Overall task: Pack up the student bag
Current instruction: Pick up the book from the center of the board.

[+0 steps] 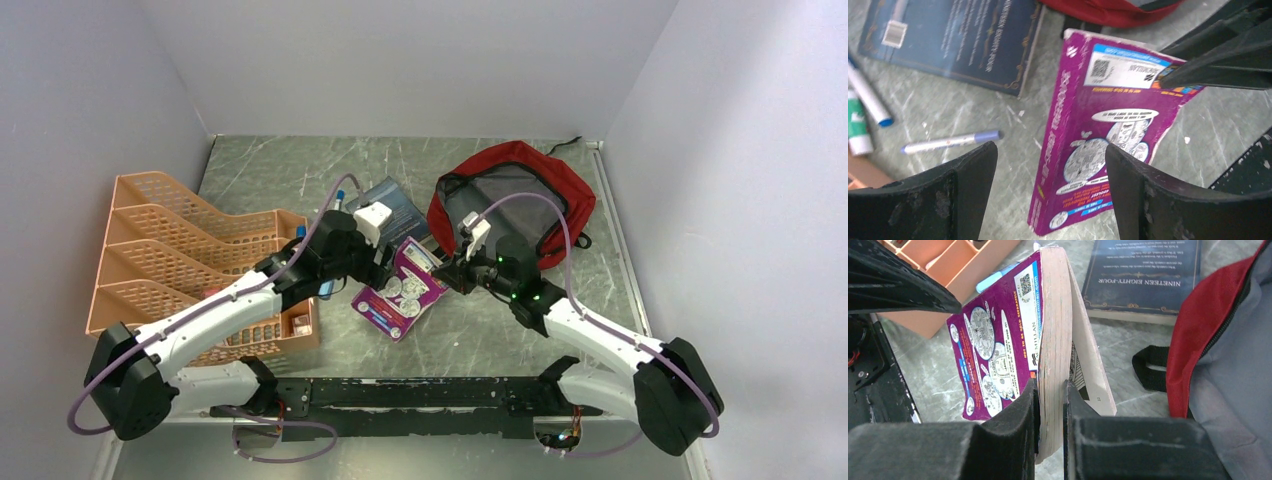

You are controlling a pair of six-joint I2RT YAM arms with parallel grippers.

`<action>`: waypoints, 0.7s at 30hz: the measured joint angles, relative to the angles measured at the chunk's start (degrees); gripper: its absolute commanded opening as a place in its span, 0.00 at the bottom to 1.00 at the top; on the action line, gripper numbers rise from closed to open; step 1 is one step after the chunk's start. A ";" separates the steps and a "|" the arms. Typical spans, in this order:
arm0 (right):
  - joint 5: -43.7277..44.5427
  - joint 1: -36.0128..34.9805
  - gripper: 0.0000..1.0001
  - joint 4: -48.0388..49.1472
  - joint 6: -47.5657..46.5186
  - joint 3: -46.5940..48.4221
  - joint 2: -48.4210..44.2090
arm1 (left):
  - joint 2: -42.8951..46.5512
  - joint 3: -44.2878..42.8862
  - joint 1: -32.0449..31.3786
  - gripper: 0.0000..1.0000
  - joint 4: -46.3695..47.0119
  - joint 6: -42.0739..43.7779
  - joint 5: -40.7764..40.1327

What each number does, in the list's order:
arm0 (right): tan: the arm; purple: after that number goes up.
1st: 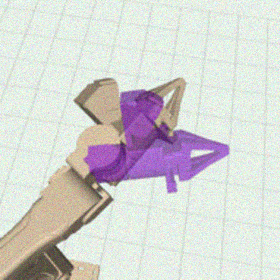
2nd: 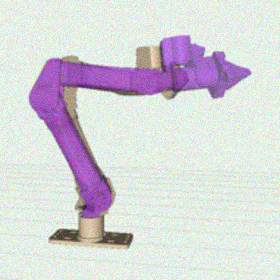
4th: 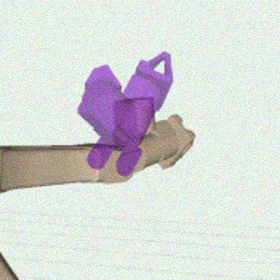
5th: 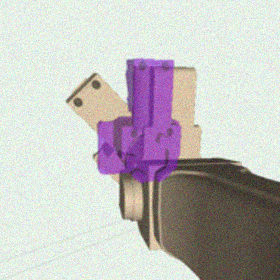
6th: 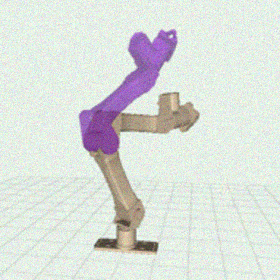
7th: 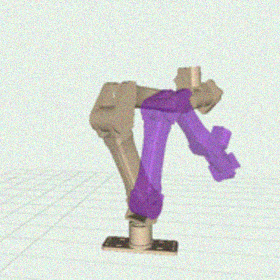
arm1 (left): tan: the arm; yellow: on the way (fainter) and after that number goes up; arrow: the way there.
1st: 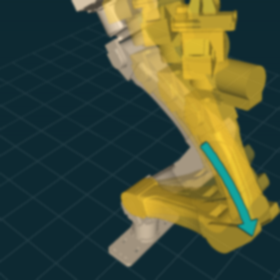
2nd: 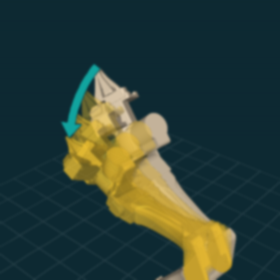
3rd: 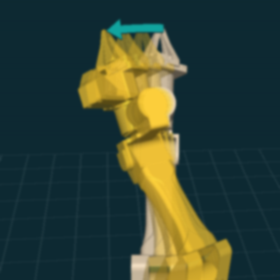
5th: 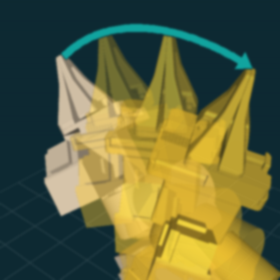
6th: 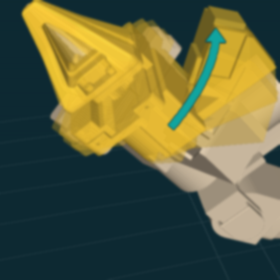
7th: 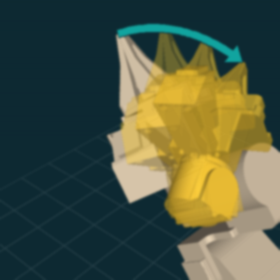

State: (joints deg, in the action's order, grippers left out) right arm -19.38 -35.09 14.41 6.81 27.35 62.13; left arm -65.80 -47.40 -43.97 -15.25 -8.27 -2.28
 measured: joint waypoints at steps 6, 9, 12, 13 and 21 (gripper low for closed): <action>-2.97 -0.42 0.00 3.76 -2.05 -2.29 -2.58 | -4.46 -0.87 0.04 0.82 1.22 6.19 8.24; -4.11 -0.70 0.00 5.22 -2.84 -3.48 -4.33 | -7.06 -1.01 0.33 0.81 1.07 8.07 11.34; -4.48 -0.79 0.00 6.05 -3.32 -4.46 -5.70 | -8.28 -1.01 0.63 0.75 0.98 9.16 14.53; -4.61 -0.83 0.00 6.34 -3.45 -4.68 -5.99 | -8.39 -1.01 0.70 0.69 1.01 9.27 15.32; -3.50 -0.92 0.10 6.14 -5.29 -4.94 -6.27 | -8.57 -1.51 1.81 0.05 0.59 10.64 24.63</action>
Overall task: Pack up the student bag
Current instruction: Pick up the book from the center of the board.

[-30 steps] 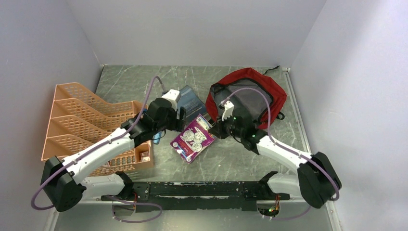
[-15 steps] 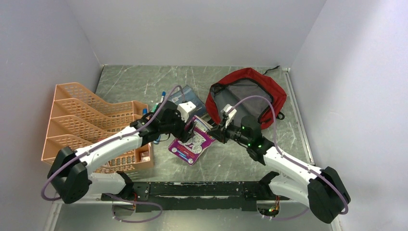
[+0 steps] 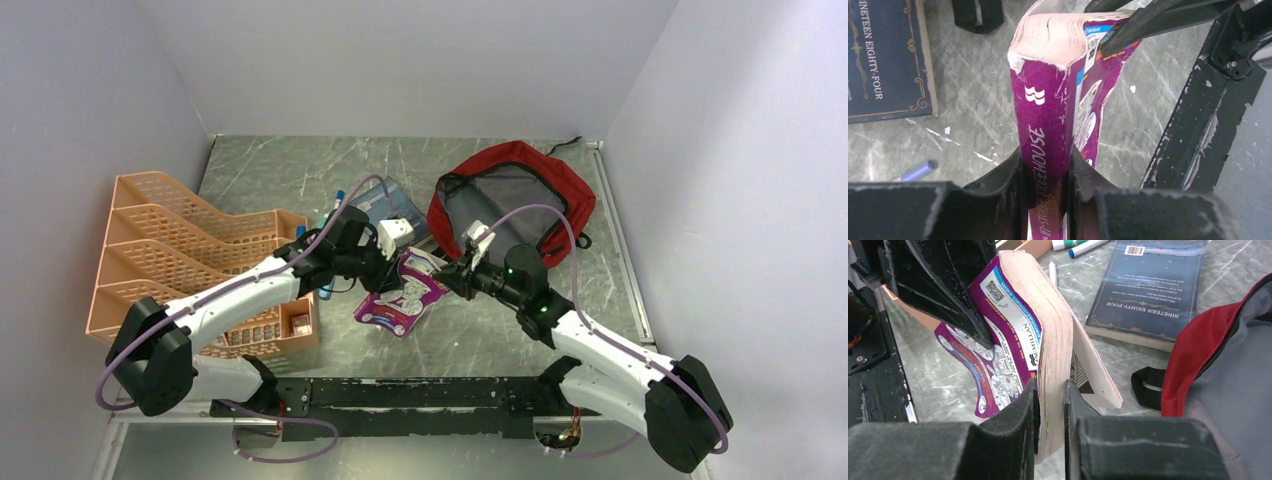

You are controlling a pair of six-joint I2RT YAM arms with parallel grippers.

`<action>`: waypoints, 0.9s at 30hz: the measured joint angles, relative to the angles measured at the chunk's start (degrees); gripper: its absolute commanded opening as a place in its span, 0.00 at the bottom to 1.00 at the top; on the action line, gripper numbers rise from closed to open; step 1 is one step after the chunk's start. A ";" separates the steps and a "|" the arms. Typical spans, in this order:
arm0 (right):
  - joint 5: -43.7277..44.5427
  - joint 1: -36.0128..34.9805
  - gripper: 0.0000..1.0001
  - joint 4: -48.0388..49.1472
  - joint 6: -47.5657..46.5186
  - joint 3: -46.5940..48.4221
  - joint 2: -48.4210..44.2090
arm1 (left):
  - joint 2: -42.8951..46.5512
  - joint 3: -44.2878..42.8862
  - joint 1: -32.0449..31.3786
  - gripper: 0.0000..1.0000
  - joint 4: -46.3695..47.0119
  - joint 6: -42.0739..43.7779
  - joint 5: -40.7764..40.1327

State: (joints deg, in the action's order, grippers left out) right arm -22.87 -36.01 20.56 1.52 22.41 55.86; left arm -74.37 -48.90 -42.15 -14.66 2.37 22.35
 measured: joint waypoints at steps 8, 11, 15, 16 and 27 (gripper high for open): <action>0.63 -0.04 0.55 -9.18 -1.81 5.68 -3.34 | 0.79 -1.84 1.49 0.05 -1.60 3.93 6.56; 0.04 -0.22 0.75 -12.46 -2.97 11.39 -6.71 | 3.48 -1.66 1.53 0.05 -2.05 6.93 7.78; -2.84 -0.24 0.77 -15.65 -5.84 17.57 -10.62 | 9.97 -0.37 1.55 0.05 -1.53 11.13 9.14; -4.55 -0.24 0.77 -16.81 -7.06 19.02 -11.10 | 11.52 -0.13 1.55 0.05 -1.27 12.24 9.73; -23.45 -0.35 0.80 -25.75 -22.67 23.76 -6.49 | 13.22 -0.35 0.63 0.05 -5.51 24.48 12.74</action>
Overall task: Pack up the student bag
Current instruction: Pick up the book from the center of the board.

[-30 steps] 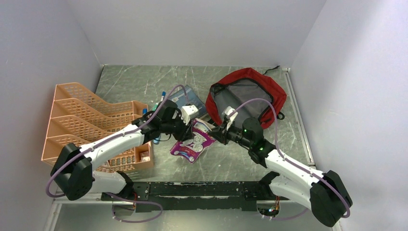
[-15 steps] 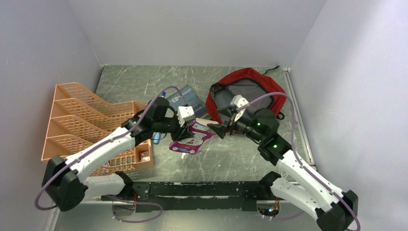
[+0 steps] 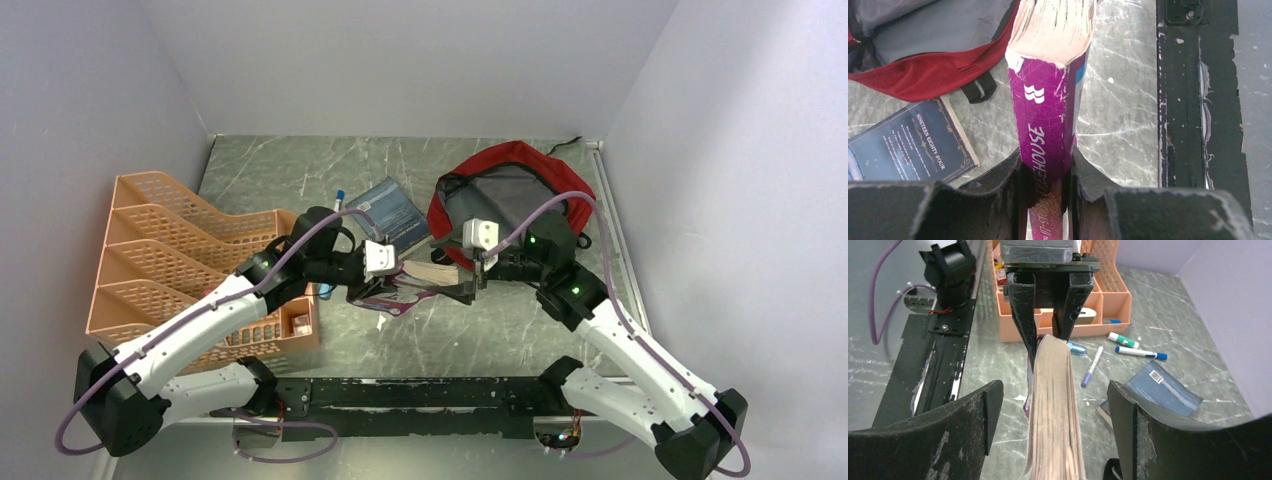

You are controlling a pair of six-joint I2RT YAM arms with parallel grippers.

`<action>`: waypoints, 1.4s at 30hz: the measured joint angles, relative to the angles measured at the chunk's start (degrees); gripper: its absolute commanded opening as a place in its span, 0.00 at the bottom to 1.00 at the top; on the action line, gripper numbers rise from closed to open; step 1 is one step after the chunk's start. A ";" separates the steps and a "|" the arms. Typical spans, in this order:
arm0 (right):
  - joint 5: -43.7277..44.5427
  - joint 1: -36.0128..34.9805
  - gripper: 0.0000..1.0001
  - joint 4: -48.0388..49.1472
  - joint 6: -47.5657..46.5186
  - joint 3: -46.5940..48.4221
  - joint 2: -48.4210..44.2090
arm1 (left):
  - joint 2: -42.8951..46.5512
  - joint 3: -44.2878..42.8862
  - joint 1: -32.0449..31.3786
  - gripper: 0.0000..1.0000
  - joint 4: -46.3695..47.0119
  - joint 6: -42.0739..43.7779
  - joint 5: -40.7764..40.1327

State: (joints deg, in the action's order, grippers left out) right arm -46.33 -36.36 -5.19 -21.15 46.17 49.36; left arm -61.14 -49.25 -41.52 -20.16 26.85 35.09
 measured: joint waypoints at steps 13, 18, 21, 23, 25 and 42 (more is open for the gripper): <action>-0.74 -2.43 0.77 -3.82 -3.45 3.50 9.22 | -0.59 -2.10 -1.84 0.05 -3.06 4.33 -0.11; 2.71 -3.76 0.68 -5.64 -3.34 3.50 11.58 | -1.09 -2.47 -1.97 0.05 -3.82 4.72 -0.31; 4.61 -3.98 0.60 -7.48 -3.72 3.58 12.48 | -1.11 -2.75 -2.08 0.05 -3.85 4.87 -0.44; 5.29 -4.07 0.54 -8.96 -4.26 3.76 12.83 | -1.11 -2.78 -2.10 0.05 -3.85 4.87 -0.79; 5.73 -4.26 0.48 -10.08 -4.74 3.87 13.00 | -1.11 -2.78 -2.10 0.05 -3.87 4.87 -1.20; 7.08 -4.63 0.00 -8.04 -2.19 0.07 6.97 | 5.92 -0.42 -2.32 0.83 4.59 -2.36 -4.46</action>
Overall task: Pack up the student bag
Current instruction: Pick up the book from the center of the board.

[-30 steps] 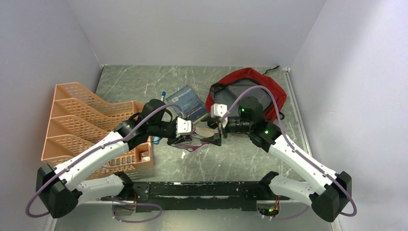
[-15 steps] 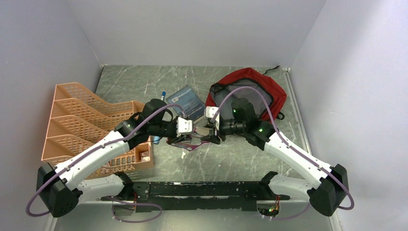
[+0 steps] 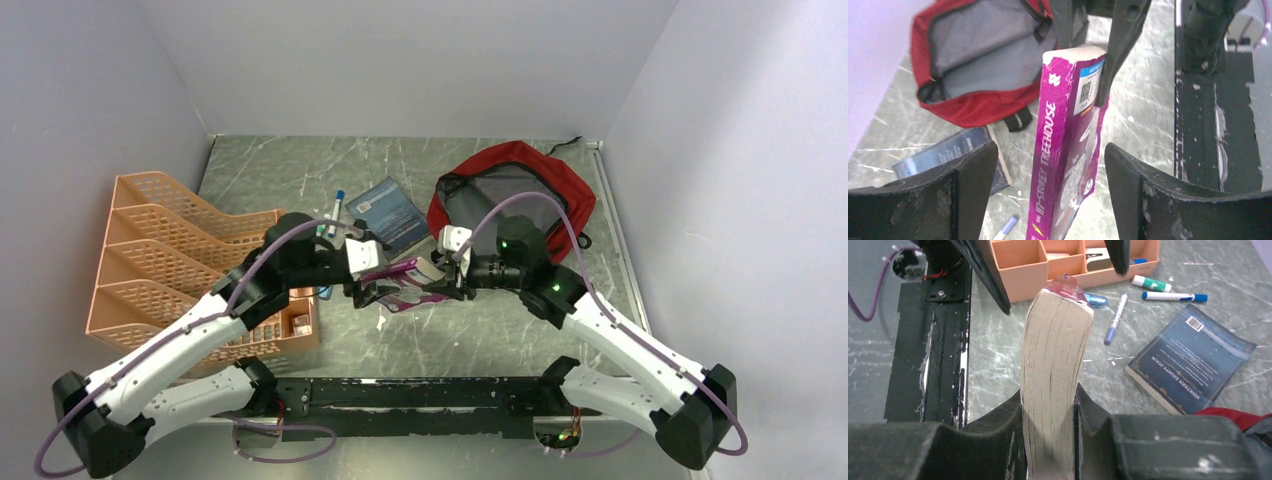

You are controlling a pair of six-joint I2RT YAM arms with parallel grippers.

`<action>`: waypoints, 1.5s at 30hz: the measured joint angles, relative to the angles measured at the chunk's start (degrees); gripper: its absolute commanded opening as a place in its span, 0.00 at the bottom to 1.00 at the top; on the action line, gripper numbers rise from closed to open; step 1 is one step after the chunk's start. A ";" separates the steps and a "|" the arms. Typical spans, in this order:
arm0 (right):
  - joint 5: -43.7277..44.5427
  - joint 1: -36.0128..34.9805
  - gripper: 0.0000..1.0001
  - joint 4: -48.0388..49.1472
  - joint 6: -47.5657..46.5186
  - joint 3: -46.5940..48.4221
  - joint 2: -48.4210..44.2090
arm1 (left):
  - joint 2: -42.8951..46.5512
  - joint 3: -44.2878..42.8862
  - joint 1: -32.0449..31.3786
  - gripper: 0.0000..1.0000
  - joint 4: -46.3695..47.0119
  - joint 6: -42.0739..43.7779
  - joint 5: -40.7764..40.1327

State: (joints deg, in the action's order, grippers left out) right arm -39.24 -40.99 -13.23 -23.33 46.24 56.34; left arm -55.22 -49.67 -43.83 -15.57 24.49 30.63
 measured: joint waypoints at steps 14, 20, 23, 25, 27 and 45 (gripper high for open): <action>-4.55 0.28 0.00 24.04 17.00 -5.64 -5.07 | 25.46 11.17 0.00 0.98 15.34 -20.37 -10.78; -11.67 0.44 0.00 32.02 20.28 -4.85 -4.31 | 27.89 10.12 0.00 0.98 14.01 -21.55 -12.50; -15.65 0.72 0.00 34.05 20.96 -3.87 -4.33 | 27.63 8.68 0.00 0.97 12.28 -21.46 -12.28; -17.84 1.14 0.00 34.93 21.16 -2.99 -4.37 | 27.63 7.54 0.00 0.96 11.17 -21.27 -11.45; -19.71 2.05 0.00 36.17 21.51 -2.51 -4.50 | 27.63 6.45 0.00 0.95 10.38 -20.90 -10.34; -32.59 13.99 0.00 93.53 65.68 -2.97 7.67 | 26.86 7.04 0.00 0.79 17.44 -24.37 0.46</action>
State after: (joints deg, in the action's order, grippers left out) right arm -71.83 -27.00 80.29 42.35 43.27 64.01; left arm -28.36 -42.63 -43.83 1.87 0.12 31.09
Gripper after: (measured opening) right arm 0.285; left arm 0.831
